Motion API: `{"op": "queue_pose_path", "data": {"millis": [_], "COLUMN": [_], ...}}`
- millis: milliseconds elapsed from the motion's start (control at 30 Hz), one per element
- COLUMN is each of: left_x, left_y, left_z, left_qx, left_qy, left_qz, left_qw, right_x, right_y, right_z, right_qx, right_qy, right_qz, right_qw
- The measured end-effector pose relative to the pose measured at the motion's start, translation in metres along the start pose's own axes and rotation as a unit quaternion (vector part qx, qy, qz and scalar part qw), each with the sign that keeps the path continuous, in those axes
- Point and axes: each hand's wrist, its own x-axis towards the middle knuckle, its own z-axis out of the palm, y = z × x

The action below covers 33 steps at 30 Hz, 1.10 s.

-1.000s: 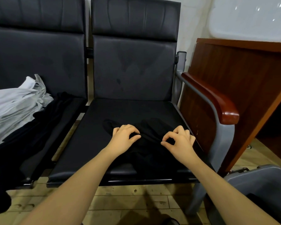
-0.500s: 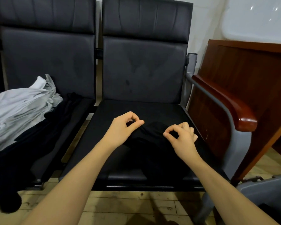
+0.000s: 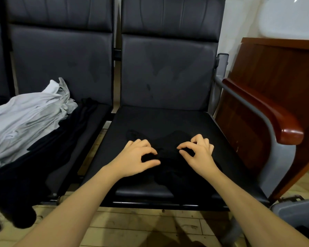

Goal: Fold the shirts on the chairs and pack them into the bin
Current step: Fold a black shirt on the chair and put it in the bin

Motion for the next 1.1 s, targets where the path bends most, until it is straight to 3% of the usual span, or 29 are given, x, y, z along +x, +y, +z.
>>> {"op": "queue_pose_path", "data": {"millis": [167, 300, 500, 633, 733, 1100], "left_x": [-0.007, -0.008, -0.016, -0.020, -0.020, -0.016], "left_y": [-0.004, -0.009, -0.013, -0.015, -0.014, 0.015], "left_z": [-0.001, -0.003, -0.004, -0.002, -0.001, -0.041], "left_qx": [0.030, -0.080, -0.136, -0.055, 0.019, -0.068], "left_qy": [-0.083, -0.099, -0.068, -0.043, 0.017, 0.104], "left_qz": [-0.029, -0.058, -0.085, -0.061, -0.028, -0.096], "left_qw": [0.996, 0.990, 0.985, 0.996, 0.999, 0.988], "right_x": [-0.003, -0.004, -0.005, -0.005, -0.007, -0.009], "right_y": [-0.001, 0.002, 0.003, 0.001, 0.002, 0.002], "right_z": [-0.003, -0.001, 0.002, 0.001, -0.003, -0.026], "right_qx": [-0.058, -0.050, -0.040, -0.031, -0.013, 0.083], "right_qy": [-0.071, -0.078, -0.070, -0.081, -0.097, -0.066], "right_qz": [-0.027, 0.007, 0.031, 0.032, 0.034, 0.066], "right_qw": [0.995, 0.996, 0.996, 0.996, 0.995, 0.992]}}
